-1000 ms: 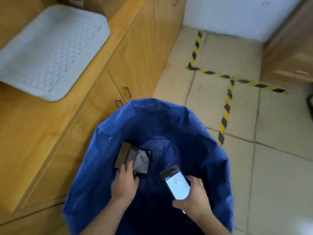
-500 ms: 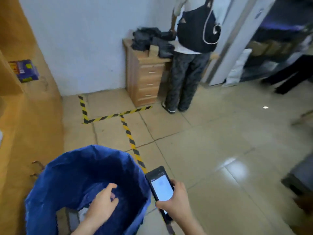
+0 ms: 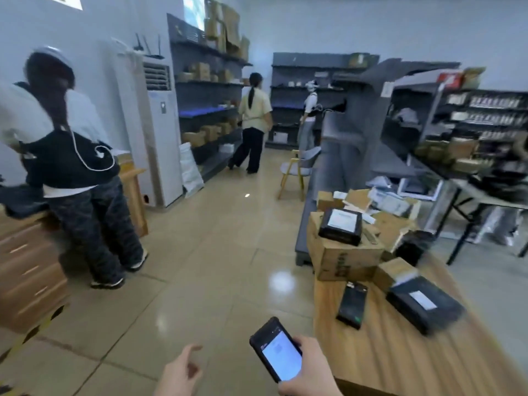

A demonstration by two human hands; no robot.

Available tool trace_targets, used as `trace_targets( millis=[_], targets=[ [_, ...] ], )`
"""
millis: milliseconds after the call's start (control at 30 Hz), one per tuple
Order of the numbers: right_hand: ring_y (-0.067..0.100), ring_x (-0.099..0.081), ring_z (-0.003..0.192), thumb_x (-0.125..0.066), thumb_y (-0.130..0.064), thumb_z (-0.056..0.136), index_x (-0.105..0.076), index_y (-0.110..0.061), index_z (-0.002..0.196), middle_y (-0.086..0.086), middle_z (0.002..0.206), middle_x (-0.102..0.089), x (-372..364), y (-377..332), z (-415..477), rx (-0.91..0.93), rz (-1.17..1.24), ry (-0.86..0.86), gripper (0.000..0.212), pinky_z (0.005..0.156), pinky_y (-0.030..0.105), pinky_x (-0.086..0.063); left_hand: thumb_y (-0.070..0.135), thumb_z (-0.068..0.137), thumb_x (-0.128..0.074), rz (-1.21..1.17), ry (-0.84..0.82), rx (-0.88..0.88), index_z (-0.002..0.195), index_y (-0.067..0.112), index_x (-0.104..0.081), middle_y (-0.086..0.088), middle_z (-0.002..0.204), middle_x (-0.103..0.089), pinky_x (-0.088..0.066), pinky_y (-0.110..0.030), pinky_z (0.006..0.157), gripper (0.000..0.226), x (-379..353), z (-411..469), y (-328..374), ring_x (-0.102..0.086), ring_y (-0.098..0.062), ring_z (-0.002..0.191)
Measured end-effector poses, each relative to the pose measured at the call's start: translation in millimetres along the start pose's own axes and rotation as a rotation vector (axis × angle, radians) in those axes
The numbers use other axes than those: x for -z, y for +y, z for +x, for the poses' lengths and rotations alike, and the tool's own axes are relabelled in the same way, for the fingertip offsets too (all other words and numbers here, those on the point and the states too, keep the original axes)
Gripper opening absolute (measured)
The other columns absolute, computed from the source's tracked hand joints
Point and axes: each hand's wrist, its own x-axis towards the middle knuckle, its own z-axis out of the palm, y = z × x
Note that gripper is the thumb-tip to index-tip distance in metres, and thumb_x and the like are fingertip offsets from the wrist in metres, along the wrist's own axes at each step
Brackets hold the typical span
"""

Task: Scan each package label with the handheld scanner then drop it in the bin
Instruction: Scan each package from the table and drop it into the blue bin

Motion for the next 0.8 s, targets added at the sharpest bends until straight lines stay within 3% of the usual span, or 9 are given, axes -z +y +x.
trace_targets(
  millis=[67, 200, 333, 533, 700, 800],
  targets=[
    [0.003, -0.051, 0.091, -0.077, -0.046, 0.037, -0.042, -0.033, 0.103, -0.014, 0.105, -0.043, 47, 31, -5, 0.019, -0.074, 0.038, 0.076, 0.074, 0.017, -0.048, -0.004, 0.071, -0.074, 0.019, -0.039, -0.077, 0.122, 0.028, -0.060, 0.007, 0.059, -0.060, -0.045, -0.017, 0.068, 0.062, -42, 1, 37, -0.055, 0.005, 0.048],
    [0.005, -0.045, 0.098, -0.080, -0.049, 0.040, -0.035, -0.031, 0.111, -0.012, 0.109, -0.039, 121, 86, -15, -0.046, -0.131, 0.114, 0.087, 0.079, 0.017, -0.045, -0.001, 0.072, -0.075, -0.003, -0.122, -0.185, 0.126, 0.026, -0.057, 0.005, 0.062, -0.061, -0.040, -0.005, 0.065, 0.064, -119, -9, 98, -0.057, 0.005, 0.055],
    [0.006, -0.044, 0.092, -0.082, -0.050, 0.044, -0.035, -0.030, 0.105, -0.011, 0.105, -0.037, 165, 130, -23, -0.177, -0.157, 0.156, 0.080, 0.059, 0.012, -0.038, 0.013, 0.077, -0.075, 0.066, -0.220, -0.228, 0.121, 0.023, -0.058, 0.006, 0.074, -0.064, -0.042, -0.012, 0.074, 0.048, -176, -18, 135, -0.061, -0.005, 0.074],
    [0.005, -0.042, 0.089, -0.083, -0.052, 0.044, -0.030, -0.033, 0.104, -0.012, 0.104, -0.034, 195, 180, -13, -0.302, -0.189, 0.202, 0.082, 0.053, 0.009, -0.033, 0.029, 0.082, -0.074, 0.107, -0.295, -0.237, 0.124, 0.030, -0.050, 0.010, 0.085, -0.062, -0.040, -0.007, 0.061, 0.048, -241, 0, 177, -0.059, -0.002, 0.077],
    [0.007, -0.044, 0.094, -0.082, -0.051, 0.047, -0.035, -0.029, 0.114, -0.010, 0.108, -0.037, 212, 203, 20, -0.367, -0.204, 0.194, 0.084, 0.057, 0.012, -0.039, 0.043, 0.079, -0.075, 0.175, -0.302, -0.230, 0.126, 0.034, -0.048, 0.013, 0.100, -0.056, -0.045, -0.013, 0.072, 0.055, -291, 46, 202, -0.056, -0.003, 0.091],
    [0.008, -0.045, 0.095, -0.081, -0.050, 0.048, -0.037, -0.026, 0.119, -0.008, 0.111, -0.039, 219, 211, 50, -0.386, -0.217, 0.196, 0.087, 0.067, 0.014, -0.046, 0.048, 0.074, -0.077, 0.192, -0.309, -0.241, 0.126, 0.034, -0.048, 0.012, 0.107, -0.054, -0.050, -0.020, 0.080, 0.061, -323, 82, 217, -0.055, -0.006, 0.097]
  ],
)
